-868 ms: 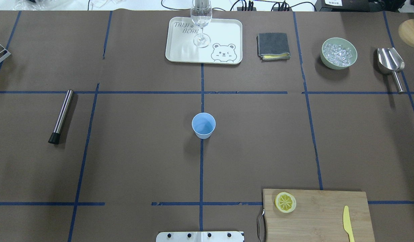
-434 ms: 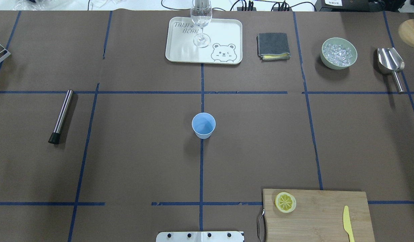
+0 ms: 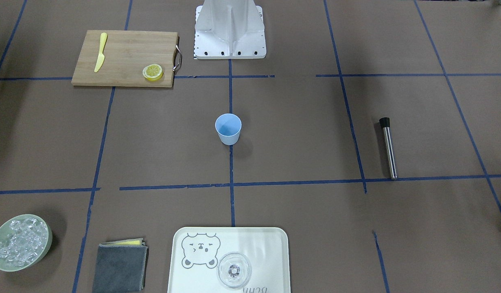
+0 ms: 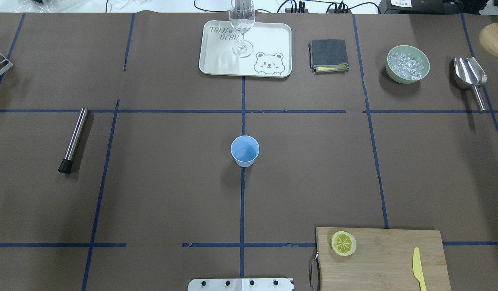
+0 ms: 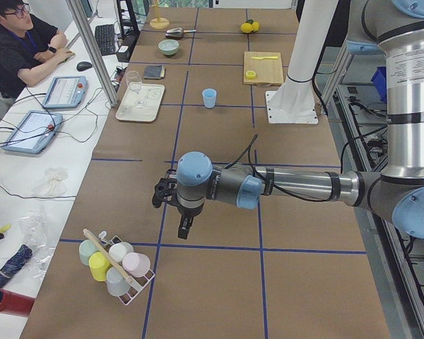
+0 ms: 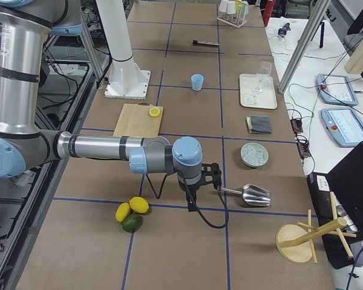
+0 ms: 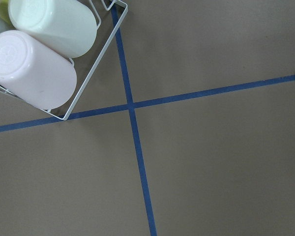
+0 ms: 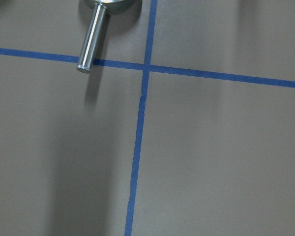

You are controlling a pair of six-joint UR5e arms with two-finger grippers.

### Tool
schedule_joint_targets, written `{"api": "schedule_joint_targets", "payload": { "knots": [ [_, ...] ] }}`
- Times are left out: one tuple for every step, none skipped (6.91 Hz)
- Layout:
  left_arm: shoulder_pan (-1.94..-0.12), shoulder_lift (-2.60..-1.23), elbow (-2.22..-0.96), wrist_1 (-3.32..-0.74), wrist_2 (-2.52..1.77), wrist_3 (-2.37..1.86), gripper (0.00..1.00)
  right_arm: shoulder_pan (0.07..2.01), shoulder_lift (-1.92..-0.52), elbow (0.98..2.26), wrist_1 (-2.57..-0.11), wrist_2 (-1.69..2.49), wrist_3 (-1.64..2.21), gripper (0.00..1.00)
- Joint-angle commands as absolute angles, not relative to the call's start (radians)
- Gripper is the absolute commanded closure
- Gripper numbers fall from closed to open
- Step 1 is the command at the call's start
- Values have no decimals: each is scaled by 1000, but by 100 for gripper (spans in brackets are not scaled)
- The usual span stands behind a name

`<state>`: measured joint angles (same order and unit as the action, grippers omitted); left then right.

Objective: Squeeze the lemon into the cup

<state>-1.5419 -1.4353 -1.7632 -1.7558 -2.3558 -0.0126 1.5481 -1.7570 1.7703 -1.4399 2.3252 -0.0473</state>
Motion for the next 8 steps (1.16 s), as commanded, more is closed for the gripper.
{"api": "schedule_joint_targets", "payload": {
  "knots": [
    [-1542, -1434, -1769, -1756, -2349, -12, 0, 1441, -1752, 1793, -1303, 2347, -37, 0],
    [-1542, -1436, -1770, -1758, -2349, -12, 0, 1380, -1721, 1828, -1302, 2338, 10, 0],
    [-1540, -1437, -1770, -1758, -2349, -12, 0, 1305, -1692, 1892, -1301, 2353, 172, 0],
    [-1540, -1436, -1764, -1776, -2349, -12, 0, 1207, -1692, 2001, -1302, 2341, 380, 0],
    [-1540, -1436, -1760, -1799, -2349, -12, 0, 1121, -1684, 2072, -1302, 2330, 523, 0],
    [-1540, -1436, -1758, -1799, -2350, -12, 0, 1000, -1677, 2151, -1304, 2245, 717, 0],
    [-1540, -1436, -1756, -1799, -2350, -14, 0, 883, -1677, 2207, -1304, 2142, 842, 0],
    [-1539, -1436, -1753, -1802, -2350, -12, 0, 792, -1677, 2242, -1304, 2078, 918, 0]
  ]
}}
